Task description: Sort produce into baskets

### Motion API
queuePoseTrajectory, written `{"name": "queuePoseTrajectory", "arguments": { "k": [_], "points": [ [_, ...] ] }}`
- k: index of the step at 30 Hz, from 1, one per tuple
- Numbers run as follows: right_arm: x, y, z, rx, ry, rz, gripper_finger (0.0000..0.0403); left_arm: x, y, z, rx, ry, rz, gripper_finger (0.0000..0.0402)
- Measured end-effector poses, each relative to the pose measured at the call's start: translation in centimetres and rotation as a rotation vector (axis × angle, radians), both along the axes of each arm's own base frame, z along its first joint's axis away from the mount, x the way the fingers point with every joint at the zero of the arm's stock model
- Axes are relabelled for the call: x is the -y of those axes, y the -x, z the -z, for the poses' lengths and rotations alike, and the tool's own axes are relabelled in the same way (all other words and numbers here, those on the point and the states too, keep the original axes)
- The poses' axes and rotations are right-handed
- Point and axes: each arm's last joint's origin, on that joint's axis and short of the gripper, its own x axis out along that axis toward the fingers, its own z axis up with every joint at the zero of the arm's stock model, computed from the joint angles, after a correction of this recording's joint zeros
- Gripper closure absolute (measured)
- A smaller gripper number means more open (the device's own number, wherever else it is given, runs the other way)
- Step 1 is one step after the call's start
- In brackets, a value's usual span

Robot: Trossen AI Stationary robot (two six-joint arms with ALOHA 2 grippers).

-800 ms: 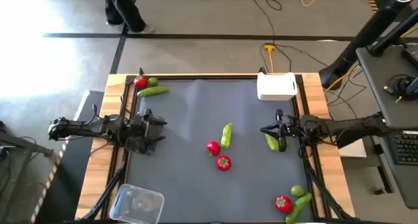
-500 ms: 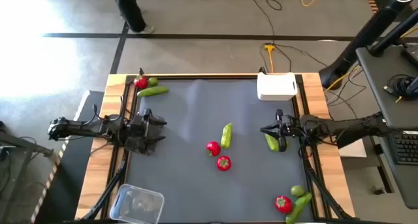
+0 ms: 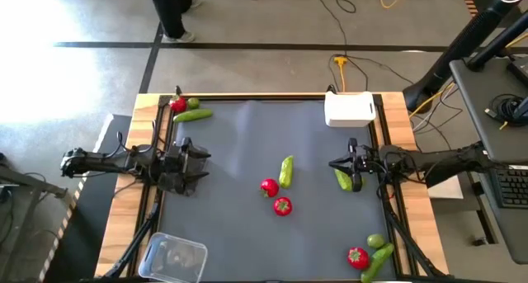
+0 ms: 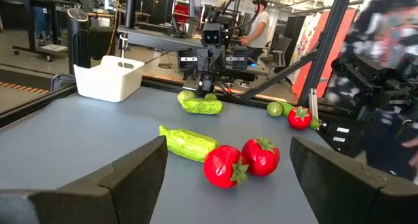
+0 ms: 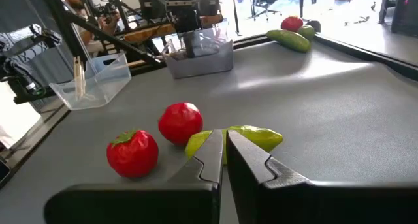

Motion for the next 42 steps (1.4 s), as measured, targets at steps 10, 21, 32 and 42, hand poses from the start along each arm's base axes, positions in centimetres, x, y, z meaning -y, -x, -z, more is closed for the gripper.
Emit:
{"name": "queuePoseTrajectory", "arguments": {
  "k": [10,21,32,42],
  "points": [
    [0.00,0.00,0.00,0.000,0.000,0.000,0.0390,0.00,0.00,0.01,0.000,0.000,0.000,0.0095],
    [0.00,0.00,0.00,0.000,0.000,0.000,0.0390,0.00,0.00,0.00,0.000,0.000,0.000,0.0095],
    [0.00,0.00,0.00,0.000,0.000,0.000,0.0390,-0.05,0.00,0.01,0.000,0.000,-0.018,0.0095],
    [0.00,0.00,0.00,0.000,0.000,0.000,0.0390,-0.89,0.17,-0.95,0.159,0.412,-0.289,0.0095]
  ]
}}
